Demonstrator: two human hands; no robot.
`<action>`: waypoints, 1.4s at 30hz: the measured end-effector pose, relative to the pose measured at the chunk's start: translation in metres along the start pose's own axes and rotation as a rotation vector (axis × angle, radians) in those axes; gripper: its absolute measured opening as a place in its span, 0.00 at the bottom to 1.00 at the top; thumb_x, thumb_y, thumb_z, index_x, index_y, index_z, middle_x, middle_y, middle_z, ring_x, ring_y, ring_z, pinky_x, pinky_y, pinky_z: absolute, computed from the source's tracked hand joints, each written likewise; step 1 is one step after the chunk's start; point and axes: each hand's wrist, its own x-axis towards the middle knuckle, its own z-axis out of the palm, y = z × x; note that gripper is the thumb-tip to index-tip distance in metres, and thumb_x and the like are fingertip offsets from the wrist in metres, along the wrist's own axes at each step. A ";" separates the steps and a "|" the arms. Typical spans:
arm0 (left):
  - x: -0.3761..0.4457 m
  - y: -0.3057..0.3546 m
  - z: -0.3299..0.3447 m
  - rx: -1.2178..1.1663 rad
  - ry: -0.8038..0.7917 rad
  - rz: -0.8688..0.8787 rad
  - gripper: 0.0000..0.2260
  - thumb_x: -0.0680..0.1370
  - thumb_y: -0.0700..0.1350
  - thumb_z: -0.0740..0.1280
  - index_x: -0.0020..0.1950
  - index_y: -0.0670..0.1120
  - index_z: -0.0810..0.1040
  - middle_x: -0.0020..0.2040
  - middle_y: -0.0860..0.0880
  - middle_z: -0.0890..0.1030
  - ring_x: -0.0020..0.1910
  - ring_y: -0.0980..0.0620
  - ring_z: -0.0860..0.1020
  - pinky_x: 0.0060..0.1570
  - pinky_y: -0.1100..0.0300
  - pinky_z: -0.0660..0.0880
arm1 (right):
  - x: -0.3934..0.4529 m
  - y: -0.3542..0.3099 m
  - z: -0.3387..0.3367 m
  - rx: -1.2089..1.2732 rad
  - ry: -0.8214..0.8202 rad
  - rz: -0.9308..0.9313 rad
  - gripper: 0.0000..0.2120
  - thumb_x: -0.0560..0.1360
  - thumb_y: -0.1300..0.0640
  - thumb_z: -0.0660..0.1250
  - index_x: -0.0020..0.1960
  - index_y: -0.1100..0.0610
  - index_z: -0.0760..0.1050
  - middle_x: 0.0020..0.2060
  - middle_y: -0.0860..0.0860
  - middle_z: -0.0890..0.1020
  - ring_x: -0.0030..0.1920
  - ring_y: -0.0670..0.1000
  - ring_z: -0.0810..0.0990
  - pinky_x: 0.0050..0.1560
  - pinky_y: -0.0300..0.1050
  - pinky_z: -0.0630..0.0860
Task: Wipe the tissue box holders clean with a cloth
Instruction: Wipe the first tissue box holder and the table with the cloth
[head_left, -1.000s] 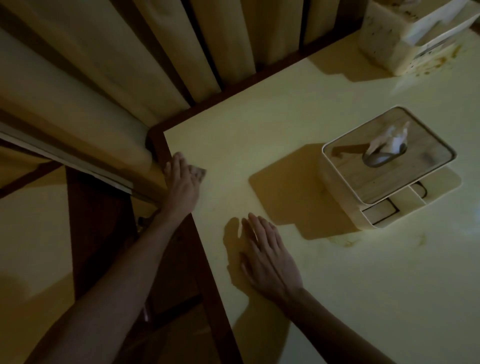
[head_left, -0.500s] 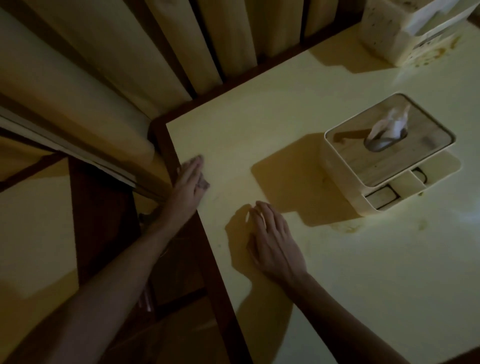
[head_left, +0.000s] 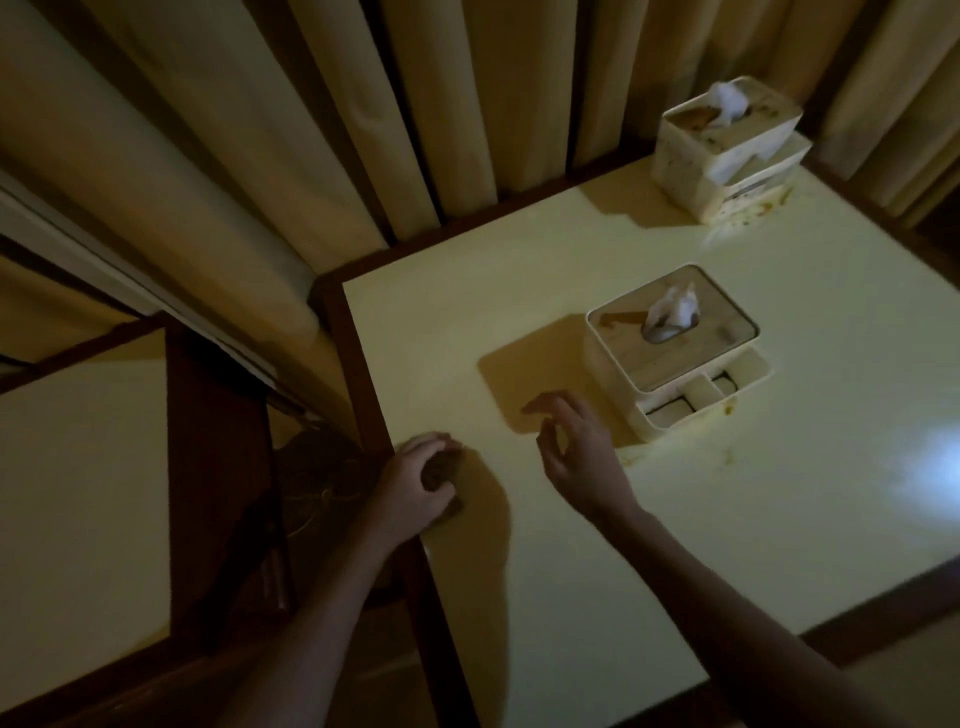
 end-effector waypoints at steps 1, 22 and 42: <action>0.002 0.013 0.000 -0.009 0.044 -0.009 0.20 0.75 0.40 0.67 0.67 0.46 0.72 0.66 0.52 0.70 0.63 0.55 0.69 0.65 0.60 0.68 | 0.005 0.002 -0.019 -0.026 0.001 -0.022 0.11 0.76 0.66 0.61 0.55 0.57 0.76 0.55 0.50 0.75 0.55 0.45 0.73 0.56 0.38 0.72; 0.073 0.190 0.106 -0.341 0.130 -0.171 0.49 0.65 0.57 0.77 0.78 0.52 0.52 0.73 0.51 0.66 0.69 0.50 0.69 0.66 0.52 0.70 | 0.092 0.149 -0.219 -0.261 -0.547 0.237 0.52 0.61 0.41 0.77 0.76 0.54 0.55 0.67 0.57 0.69 0.66 0.60 0.69 0.64 0.56 0.69; 0.078 0.138 -0.039 -0.521 0.320 -0.155 0.39 0.65 0.44 0.80 0.72 0.47 0.66 0.64 0.55 0.73 0.63 0.54 0.73 0.56 0.63 0.74 | 0.172 0.022 -0.134 -0.091 -0.514 0.030 0.22 0.69 0.49 0.74 0.61 0.52 0.77 0.53 0.48 0.82 0.53 0.48 0.80 0.49 0.40 0.74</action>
